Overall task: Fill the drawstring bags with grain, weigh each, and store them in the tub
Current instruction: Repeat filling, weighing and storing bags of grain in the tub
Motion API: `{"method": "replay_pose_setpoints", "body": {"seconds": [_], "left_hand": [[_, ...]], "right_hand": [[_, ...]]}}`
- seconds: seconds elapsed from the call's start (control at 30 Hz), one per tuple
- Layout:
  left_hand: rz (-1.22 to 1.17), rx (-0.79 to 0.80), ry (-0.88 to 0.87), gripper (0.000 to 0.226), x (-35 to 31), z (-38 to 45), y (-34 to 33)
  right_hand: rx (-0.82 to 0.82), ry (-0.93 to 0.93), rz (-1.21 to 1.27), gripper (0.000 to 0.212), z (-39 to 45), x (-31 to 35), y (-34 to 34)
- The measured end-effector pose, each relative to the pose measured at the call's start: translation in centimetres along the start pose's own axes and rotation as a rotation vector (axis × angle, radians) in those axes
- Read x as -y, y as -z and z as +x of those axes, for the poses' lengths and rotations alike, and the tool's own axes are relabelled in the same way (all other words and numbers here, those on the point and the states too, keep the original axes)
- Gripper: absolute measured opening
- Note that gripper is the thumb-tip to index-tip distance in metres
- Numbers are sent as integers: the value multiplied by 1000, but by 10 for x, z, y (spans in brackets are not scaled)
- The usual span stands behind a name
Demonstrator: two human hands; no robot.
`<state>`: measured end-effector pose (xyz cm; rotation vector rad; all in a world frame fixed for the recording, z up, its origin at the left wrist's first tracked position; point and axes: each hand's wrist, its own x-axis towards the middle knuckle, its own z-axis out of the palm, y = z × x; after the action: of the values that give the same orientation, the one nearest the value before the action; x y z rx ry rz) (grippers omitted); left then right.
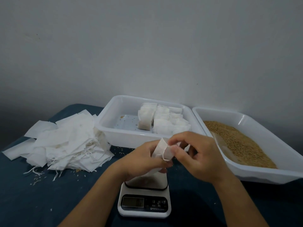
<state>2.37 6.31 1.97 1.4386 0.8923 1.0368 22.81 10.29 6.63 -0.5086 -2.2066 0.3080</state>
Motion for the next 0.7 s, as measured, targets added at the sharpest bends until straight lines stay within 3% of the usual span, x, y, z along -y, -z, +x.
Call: {"method": "replay_pose_setpoints", "body": {"seconds": [0.1,0.2,0.27,0.33,0.37,0.43,0.57,0.7], "left_hand": [[42,-121,-5,32,5,3,3],[85,-169,3,31,8,4,4],[102,-200,22,31,10,6,3],[122,-225,35,31,12,7,2],[136,-233,36,31,13,8,1],[160,-245,29,30,14,9,0],[160,-260,11,29,16,9,-3],[178,-263,0,31,17,8,-1]], "right_hand": [[-179,-174,-91,21,6,-15,21],[-360,-568,-267,22,2,-63,55],[-199,-873,-453,37,-8,-100,81],[117,-1054,-637,52,-21,-126,96],[252,-1098,-698,51,-26,-134,99],[419,-1115,-752,29,-32,-141,100],[541,-1110,-856,32,-27,-144,97],[555,-1158,-866,35,-24,-146,91]]}}
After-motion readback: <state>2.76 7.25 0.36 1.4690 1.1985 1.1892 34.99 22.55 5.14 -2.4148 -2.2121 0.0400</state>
